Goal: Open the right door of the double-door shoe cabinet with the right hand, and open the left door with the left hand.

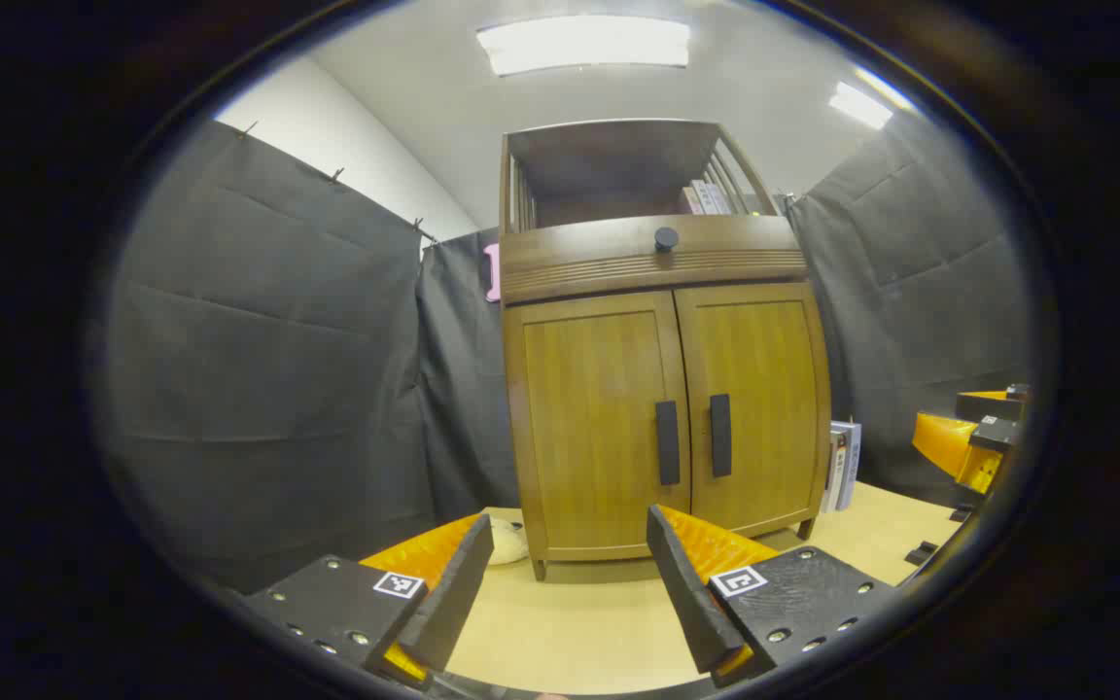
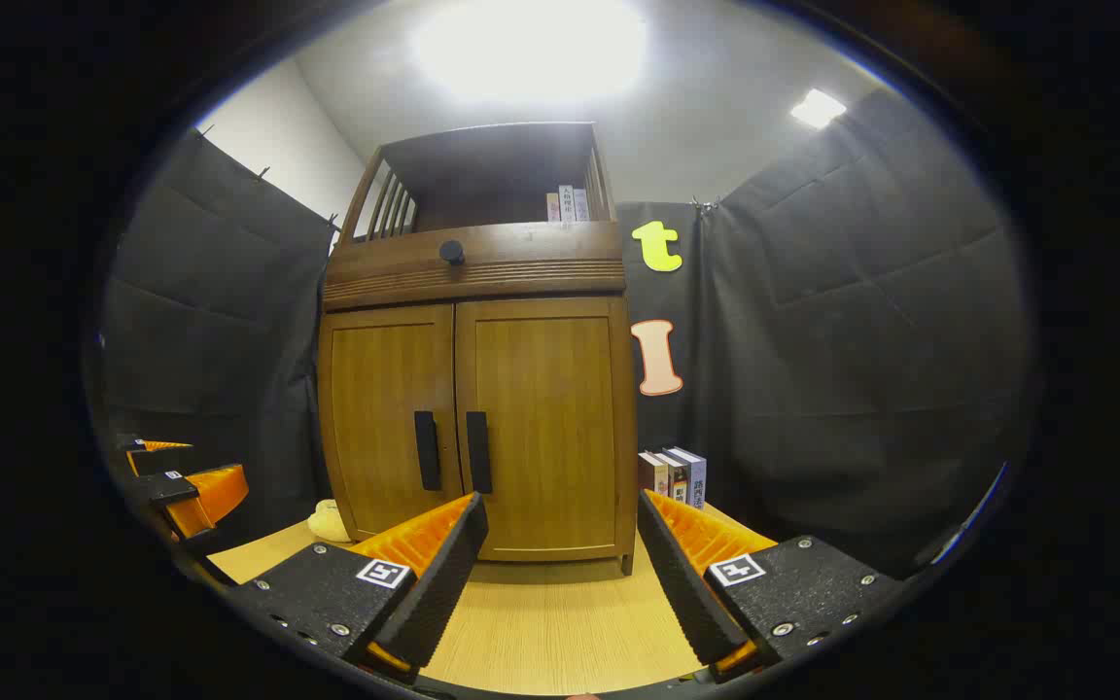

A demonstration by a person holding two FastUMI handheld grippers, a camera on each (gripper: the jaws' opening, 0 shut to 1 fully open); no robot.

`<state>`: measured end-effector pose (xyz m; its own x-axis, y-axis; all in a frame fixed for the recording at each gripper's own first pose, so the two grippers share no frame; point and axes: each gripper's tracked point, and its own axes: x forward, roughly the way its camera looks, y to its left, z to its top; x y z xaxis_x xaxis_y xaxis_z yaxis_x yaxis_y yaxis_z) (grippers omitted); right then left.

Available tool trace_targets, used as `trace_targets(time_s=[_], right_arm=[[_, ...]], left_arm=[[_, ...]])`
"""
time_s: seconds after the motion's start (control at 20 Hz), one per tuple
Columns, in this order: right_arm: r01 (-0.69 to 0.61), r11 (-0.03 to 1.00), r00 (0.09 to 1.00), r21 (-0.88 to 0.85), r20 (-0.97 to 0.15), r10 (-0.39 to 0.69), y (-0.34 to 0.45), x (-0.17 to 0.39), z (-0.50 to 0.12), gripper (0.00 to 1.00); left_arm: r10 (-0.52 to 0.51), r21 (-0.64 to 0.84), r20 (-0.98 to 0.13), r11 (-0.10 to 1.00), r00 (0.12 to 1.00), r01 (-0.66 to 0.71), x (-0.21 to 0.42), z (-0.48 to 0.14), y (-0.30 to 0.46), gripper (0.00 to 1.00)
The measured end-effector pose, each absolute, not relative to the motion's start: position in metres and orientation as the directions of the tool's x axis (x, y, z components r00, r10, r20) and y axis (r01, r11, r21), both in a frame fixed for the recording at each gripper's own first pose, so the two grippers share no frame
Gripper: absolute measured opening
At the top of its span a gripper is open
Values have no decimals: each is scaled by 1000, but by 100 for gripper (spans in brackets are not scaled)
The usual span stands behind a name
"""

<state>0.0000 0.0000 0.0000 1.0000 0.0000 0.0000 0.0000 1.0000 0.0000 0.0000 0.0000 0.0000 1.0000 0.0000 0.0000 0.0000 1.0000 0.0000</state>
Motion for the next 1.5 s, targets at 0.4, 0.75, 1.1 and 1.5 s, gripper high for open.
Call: trace_targets(time_s=[0.4,0.75,1.1,1.5], right_arm=[[-13,1000,1000,9,-5,13,1,3,-1,96],[-15,1000,1000,11,-8,15,2,11,-3,96],[-37,999,999,24,19,37,11,41,11,96],[-66,997,997,28,50,65,27,101,24,96]], left_arm=[[-1,-1,9,1000,1000,1,-1,7,-1,96],[-1,1,13,1000,1000,1,2,11,-2,96],[13,-5,14,1000,1000,-13,19,14,1,96],[60,-12,12,998,998,-60,24,15,16,96]])
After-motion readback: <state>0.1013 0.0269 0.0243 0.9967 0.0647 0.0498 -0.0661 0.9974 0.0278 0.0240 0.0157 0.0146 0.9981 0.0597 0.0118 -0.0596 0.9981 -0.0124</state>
